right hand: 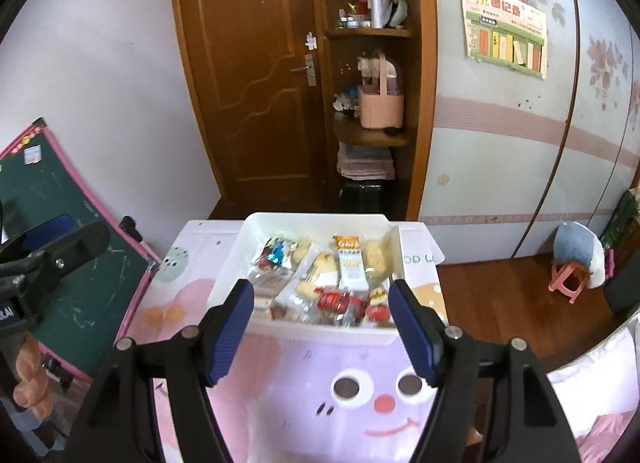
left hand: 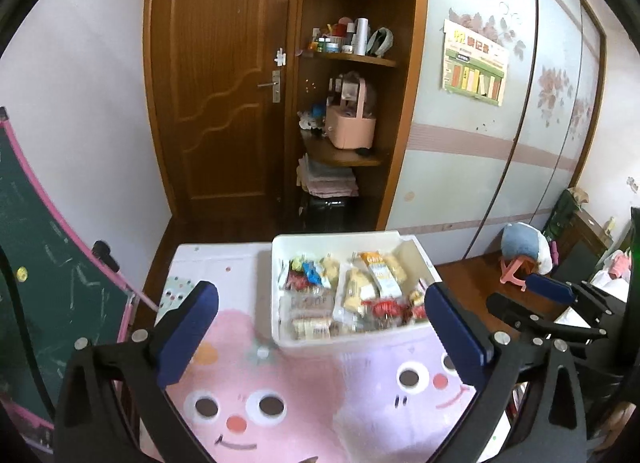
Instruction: Organize snacks
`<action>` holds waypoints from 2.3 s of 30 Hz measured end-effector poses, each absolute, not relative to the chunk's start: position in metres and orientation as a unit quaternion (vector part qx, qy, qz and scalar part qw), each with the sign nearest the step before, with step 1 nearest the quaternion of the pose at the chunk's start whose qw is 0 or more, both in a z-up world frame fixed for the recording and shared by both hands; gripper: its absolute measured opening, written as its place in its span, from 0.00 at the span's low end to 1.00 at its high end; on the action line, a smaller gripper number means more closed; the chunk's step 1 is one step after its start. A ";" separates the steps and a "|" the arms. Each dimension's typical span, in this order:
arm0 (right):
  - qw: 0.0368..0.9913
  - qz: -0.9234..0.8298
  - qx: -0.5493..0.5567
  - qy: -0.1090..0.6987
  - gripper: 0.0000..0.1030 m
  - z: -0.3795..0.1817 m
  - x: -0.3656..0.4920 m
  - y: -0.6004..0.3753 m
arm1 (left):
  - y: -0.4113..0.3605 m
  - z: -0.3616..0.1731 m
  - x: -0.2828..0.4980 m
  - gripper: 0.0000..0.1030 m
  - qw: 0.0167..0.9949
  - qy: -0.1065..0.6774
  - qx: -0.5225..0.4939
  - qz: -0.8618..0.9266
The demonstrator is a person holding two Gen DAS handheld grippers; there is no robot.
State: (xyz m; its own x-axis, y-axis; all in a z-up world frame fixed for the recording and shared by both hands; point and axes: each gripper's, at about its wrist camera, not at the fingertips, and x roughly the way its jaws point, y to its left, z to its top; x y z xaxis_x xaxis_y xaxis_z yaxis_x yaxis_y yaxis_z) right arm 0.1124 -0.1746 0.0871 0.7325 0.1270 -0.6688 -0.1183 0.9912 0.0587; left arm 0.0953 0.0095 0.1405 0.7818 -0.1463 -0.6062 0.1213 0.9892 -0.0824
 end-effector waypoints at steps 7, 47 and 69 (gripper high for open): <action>0.921 0.074 0.027 0.381 0.68 0.080 0.050 -0.170 | 0.024 0.128 0.030 1.00 0.935 0.351 -0.017 -0.056; 0.909 0.074 0.027 0.409 0.68 0.032 -0.021 -0.134 | 0.025 0.049 -0.020 1.00 0.893 0.449 -0.027 -0.005; 0.903 0.078 0.032 0.422 0.68 0.024 -0.019 -0.134 | 0.024 0.047 -0.019 1.00 0.892 0.451 -0.022 -0.002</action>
